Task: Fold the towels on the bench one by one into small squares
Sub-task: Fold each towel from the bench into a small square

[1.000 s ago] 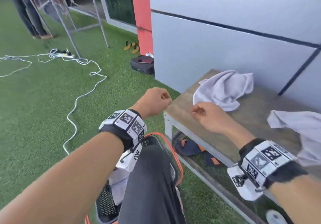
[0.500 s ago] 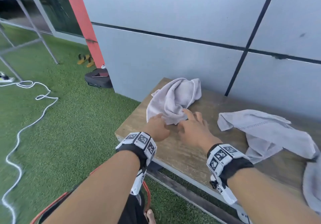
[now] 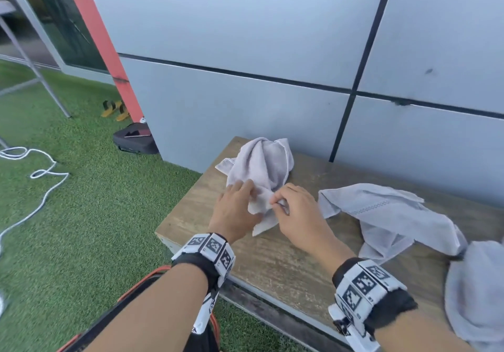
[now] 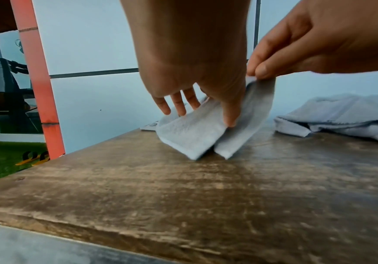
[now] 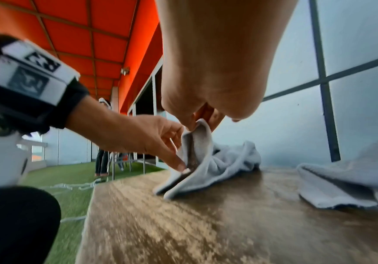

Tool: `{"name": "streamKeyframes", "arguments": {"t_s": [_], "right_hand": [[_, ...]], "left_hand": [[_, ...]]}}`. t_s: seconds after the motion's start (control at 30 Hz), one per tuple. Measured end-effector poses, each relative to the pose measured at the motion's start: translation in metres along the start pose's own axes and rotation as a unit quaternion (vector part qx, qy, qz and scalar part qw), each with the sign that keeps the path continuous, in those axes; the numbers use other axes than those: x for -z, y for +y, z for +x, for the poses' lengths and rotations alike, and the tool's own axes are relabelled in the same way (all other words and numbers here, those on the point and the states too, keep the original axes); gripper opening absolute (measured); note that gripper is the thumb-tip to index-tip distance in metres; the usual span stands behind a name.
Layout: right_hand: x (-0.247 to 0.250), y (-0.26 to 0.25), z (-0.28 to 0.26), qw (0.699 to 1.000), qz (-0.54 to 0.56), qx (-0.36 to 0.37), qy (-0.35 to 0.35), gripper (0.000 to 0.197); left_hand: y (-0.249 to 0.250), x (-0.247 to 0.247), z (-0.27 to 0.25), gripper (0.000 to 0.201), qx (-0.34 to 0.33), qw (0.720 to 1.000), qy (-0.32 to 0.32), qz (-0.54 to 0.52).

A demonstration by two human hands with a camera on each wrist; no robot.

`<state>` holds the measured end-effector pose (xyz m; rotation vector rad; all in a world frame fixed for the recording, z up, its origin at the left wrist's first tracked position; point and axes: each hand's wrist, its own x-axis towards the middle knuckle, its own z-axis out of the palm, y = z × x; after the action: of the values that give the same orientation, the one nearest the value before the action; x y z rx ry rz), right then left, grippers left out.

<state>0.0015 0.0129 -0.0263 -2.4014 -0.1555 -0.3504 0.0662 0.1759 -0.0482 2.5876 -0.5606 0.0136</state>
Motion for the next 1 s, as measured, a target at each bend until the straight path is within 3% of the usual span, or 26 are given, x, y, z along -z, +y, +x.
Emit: {"name": "streamKeyframes", "arguments": {"t_s": [0.1,0.23,0.33,0.4,0.47,0.5,0.6,0.63,0.77,0.87,0.93,1.0], "right_hand": [[0.033,-0.012,-0.016,0.997,0.069,0.002,0.029,0.016],[0.079,-0.018,-0.039,0.994,0.067,0.013,0.084,0.023],[0.106,-0.017,-0.059,0.994,-0.045,0.004,0.098,0.042],[0.116,-0.019,-0.072,0.990,-0.124,0.004,0.071,0.064],[0.122,-0.025,-0.080,0.988,-0.144,-0.009,0.054,0.073],[0.124,-0.027,-0.083,0.988,-0.142,-0.026,0.053,0.066],[0.137,-0.033,-0.090,0.986,-0.130,-0.072,0.070,0.015],[0.143,-0.034,-0.093,0.986,-0.120,-0.081,0.077,0.009],[0.179,-0.036,-0.111,0.983,-0.069,-0.131,0.106,0.024],[0.208,-0.040,-0.122,0.972,-0.035,-0.170,0.157,0.031],[0.224,-0.042,-0.127,0.962,-0.025,-0.204,0.179,0.030],[0.235,-0.042,-0.132,0.959,-0.057,-0.233,0.152,0.028]], "left_hand": [[0.020,0.004,-0.002,0.020,-0.006,0.999,0.016,-0.027],[0.056,0.023,-0.011,0.007,-0.032,0.993,0.043,-0.109],[0.094,0.046,-0.021,0.017,-0.056,0.977,0.053,-0.200],[0.121,0.056,-0.026,0.022,-0.086,0.971,0.042,-0.217],[0.147,0.061,-0.031,0.021,-0.125,0.967,0.021,-0.220],[0.158,0.062,-0.033,0.020,-0.145,0.966,0.008,-0.213],[0.186,0.065,-0.040,0.020,-0.179,0.965,-0.024,-0.188],[0.192,0.066,-0.042,0.022,-0.179,0.964,-0.038,-0.195],[0.195,0.075,-0.054,0.036,-0.164,0.964,-0.107,-0.178],[0.185,0.076,-0.060,0.021,-0.192,0.969,-0.143,-0.065],[0.180,0.074,-0.064,0.030,-0.172,0.975,-0.116,-0.078],[0.182,0.074,-0.067,0.042,-0.159,0.979,-0.066,-0.106]]}}
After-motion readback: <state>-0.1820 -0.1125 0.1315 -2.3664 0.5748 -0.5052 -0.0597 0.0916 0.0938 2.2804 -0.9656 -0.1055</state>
